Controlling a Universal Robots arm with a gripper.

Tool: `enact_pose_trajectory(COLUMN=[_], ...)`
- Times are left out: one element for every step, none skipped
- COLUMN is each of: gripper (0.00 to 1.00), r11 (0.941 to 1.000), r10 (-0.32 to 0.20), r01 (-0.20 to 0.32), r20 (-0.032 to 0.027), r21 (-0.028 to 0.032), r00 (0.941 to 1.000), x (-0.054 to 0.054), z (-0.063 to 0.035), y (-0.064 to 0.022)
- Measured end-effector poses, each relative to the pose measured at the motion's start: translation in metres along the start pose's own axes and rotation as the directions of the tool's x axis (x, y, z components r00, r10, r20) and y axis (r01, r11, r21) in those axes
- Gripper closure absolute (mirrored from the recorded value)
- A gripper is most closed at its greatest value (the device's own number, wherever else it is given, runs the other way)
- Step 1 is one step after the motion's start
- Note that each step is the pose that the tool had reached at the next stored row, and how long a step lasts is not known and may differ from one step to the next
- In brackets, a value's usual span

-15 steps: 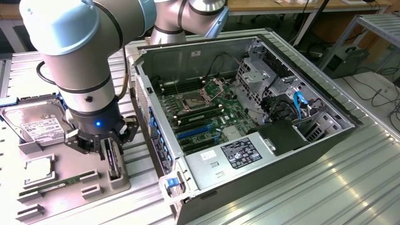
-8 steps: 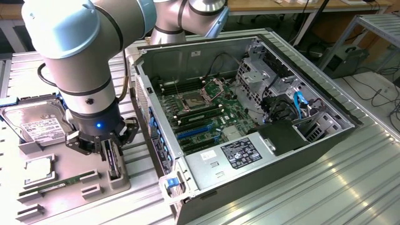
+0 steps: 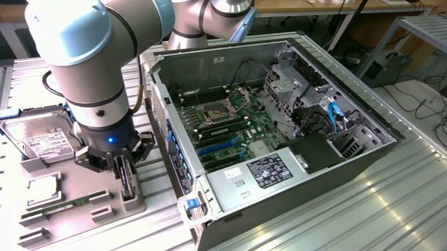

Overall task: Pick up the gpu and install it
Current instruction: 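Pick up the gpu and move the gpu toward the slot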

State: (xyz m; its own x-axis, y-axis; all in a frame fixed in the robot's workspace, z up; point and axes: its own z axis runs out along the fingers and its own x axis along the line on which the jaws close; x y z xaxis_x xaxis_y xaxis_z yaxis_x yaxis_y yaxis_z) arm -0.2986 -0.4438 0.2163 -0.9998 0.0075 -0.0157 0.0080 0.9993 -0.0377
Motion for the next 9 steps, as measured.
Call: enact_pose_trajectory(gripper=[0.64, 0.64, 0.64, 0.64, 0.64, 0.64, 0.64, 0.64, 0.64], r11=[1.0000, 1.0000, 1.0000, 1.0000, 1.0000, 1.0000, 1.0000, 1.0000, 1.0000], r10=[0.000, 0.000, 0.000, 0.000, 0.000, 0.000, 0.000, 0.000, 0.000], r01=[0.000, 0.000, 0.000, 0.000, 0.000, 0.000, 0.000, 0.000, 0.000], r20=[0.0000, 0.0000, 0.0000, 0.0001, -0.0001, -0.0002, -0.0002, 0.0000, 0.0001], r21=[0.0002, 0.0013, 0.0025, 0.0037, 0.0055, 0.0071, 0.0084, 0.0091, 0.0098], r00=[1.0000, 1.0000, 1.0000, 1.0000, 1.0000, 1.0000, 1.0000, 1.0000, 1.0000], x=[0.0000, 0.0000, 0.0000, 0.0000, 0.0000, 0.0000, 0.0000, -0.0001, -0.0001], z=[0.0000, 0.0000, 0.0000, -0.0001, -0.0005, -0.0011, -0.0024, -0.0038, -0.0049], y=[0.0004, 0.0004, 0.0003, 0.0004, 0.0006, 0.0007, 0.0007, 0.0009, 0.0012])
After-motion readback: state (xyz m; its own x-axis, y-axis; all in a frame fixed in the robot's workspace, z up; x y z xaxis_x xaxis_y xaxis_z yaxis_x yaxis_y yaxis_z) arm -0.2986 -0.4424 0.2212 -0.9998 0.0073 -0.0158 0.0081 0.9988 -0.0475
